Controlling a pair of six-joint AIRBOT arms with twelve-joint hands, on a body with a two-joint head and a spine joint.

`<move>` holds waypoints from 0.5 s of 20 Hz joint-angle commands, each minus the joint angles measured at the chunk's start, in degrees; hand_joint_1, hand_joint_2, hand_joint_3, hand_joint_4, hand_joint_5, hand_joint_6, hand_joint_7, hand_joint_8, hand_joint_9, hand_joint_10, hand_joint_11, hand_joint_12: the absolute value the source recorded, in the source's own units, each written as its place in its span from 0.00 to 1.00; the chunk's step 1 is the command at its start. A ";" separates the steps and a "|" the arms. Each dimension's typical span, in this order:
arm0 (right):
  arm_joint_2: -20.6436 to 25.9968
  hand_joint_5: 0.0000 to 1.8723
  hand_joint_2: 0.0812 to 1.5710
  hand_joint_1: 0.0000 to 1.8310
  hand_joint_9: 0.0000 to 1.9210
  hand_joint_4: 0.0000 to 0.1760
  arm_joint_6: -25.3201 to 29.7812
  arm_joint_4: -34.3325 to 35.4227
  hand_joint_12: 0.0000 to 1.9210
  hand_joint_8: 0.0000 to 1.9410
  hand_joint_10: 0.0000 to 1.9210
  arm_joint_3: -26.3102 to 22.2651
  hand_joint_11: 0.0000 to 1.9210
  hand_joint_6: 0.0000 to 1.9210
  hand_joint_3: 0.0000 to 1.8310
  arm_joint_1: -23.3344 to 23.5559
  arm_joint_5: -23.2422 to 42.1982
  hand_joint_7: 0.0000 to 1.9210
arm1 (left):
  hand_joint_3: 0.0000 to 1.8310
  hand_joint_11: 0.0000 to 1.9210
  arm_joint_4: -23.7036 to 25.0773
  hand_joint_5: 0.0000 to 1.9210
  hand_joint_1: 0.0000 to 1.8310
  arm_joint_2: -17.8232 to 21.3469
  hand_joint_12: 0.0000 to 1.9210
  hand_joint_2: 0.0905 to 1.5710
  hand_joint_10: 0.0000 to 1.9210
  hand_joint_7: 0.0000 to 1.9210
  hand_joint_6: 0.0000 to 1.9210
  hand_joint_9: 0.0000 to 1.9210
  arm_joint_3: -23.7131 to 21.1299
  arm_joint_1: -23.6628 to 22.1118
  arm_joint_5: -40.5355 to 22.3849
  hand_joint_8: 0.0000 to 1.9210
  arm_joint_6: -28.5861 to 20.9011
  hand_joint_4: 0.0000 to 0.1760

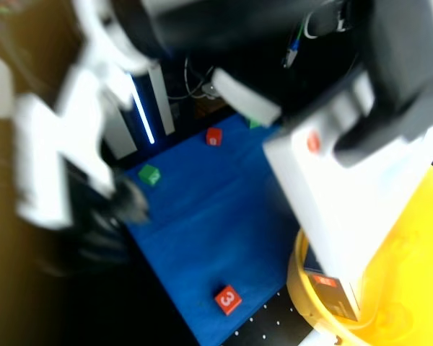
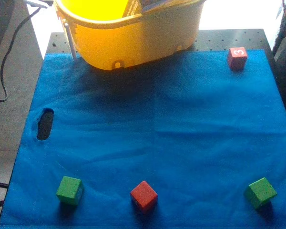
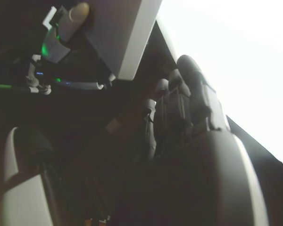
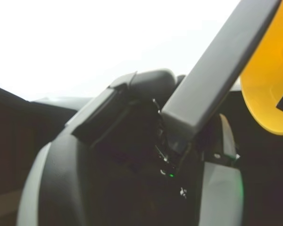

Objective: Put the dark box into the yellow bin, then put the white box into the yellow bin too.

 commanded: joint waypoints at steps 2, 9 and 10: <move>-0.74 0.58 0.66 0.64 0.69 0.00 -0.46 2.03 0.73 0.09 0.46 1.21 0.61 0.42 0.00 -0.16 6.91 0.74 | 0.00 0.00 -2.50 0.08 0.44 -0.22 0.36 0.46 0.00 0.09 0.00 0.09 -0.21 -1.04 -5.83 0.00 -0.42 0.73; -3.55 0.60 0.64 0.70 0.66 0.00 -0.27 3.42 0.64 0.34 0.28 4.70 0.54 0.30 0.00 -0.86 5.02 0.65 | 0.00 0.00 -2.25 0.09 0.42 -0.69 0.36 0.47 0.01 0.09 0.00 0.12 -0.43 -1.04 -5.86 0.00 -0.44 0.67; -4.08 0.61 0.65 0.69 0.57 0.00 -0.20 3.42 0.74 0.45 0.24 5.16 0.36 0.29 0.00 -0.86 4.78 0.59 | 0.00 0.00 -2.21 0.10 0.43 -0.73 0.36 0.46 0.01 0.11 0.01 0.12 -0.43 -1.03 -5.75 0.00 -0.44 0.73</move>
